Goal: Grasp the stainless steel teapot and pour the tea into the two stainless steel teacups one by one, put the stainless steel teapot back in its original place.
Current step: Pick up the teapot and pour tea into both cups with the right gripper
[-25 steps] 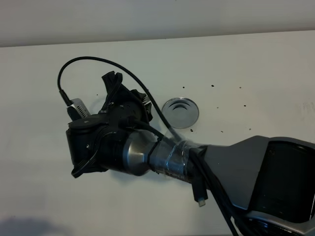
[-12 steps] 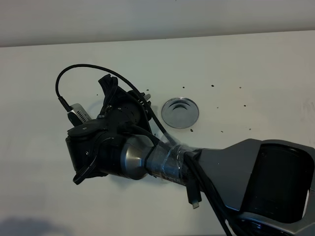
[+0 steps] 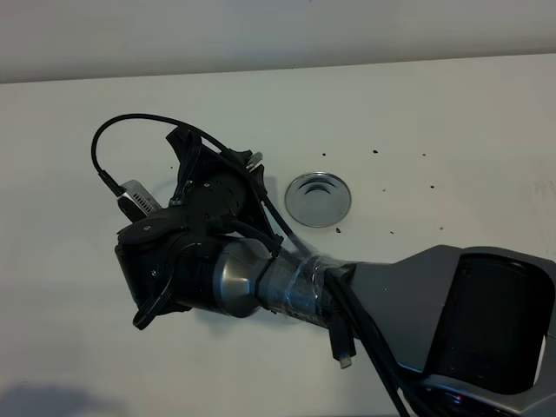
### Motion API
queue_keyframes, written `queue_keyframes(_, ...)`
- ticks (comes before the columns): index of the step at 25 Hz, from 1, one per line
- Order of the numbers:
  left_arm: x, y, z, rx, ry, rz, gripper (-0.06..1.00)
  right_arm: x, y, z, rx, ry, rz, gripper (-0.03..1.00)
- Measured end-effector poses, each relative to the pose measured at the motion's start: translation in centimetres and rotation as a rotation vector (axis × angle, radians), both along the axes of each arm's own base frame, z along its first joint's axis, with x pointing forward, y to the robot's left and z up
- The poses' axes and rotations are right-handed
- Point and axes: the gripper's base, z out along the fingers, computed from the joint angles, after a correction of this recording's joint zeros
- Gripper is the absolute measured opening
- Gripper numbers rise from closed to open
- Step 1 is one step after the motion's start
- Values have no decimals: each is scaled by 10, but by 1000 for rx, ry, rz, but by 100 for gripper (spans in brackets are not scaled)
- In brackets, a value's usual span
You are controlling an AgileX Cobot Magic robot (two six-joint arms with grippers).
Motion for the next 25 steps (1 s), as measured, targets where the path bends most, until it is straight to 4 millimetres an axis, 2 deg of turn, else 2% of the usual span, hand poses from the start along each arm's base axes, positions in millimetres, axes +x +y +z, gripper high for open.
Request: queue_keyframes(25,0,0,0,0,0,0,37,0,4,7,-102,-64,80,18)
